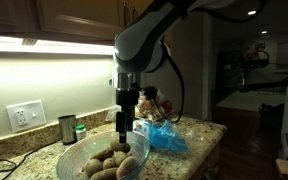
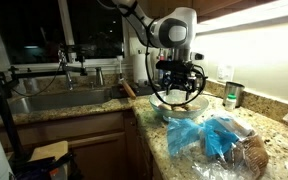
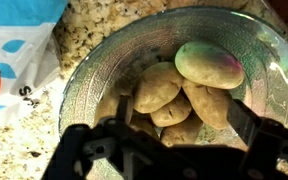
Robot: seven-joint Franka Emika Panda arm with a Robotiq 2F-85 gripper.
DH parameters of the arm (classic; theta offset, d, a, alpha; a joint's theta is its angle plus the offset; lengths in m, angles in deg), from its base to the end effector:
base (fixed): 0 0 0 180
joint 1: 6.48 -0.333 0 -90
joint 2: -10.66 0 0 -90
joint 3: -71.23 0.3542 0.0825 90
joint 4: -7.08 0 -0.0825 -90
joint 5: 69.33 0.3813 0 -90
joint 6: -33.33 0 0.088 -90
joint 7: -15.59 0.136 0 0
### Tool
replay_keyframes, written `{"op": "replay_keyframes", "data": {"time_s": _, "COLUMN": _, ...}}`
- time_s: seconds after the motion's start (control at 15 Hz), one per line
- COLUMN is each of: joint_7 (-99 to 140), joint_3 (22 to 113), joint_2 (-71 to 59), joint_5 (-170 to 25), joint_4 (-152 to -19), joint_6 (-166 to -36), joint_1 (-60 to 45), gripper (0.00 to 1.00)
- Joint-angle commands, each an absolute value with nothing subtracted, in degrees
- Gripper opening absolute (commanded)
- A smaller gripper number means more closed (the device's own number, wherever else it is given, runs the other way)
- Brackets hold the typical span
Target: Remove the potatoes from the plastic bag and place them in the glass bowl on the left
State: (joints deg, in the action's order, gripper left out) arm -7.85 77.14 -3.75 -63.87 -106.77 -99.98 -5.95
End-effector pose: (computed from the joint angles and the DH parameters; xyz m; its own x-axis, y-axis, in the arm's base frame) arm 0.6154 0.0590 0.3575 0.9014 0.4165 0.1180 0.4250 -0.9033 -0.0581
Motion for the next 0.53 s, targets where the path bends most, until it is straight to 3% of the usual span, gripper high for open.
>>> {"op": "replay_keyframes", "data": {"time_s": 0.0, "joint_7": -7.62, "joint_3": 76.47, "joint_2": -0.95, "joint_5": -63.9, "joint_4": -107.86, "joint_6": -96.43, "joint_1": -5.38, "gripper": 1.0}}
{"op": "replay_keyframes", "data": {"time_s": 0.47, "joint_7": -7.71, "joint_3": 75.85, "joint_2": -2.31, "joint_5": -63.93, "joint_4": -106.68, "joint_6": -96.88, "joint_1": -5.64, "gripper": 1.0}}
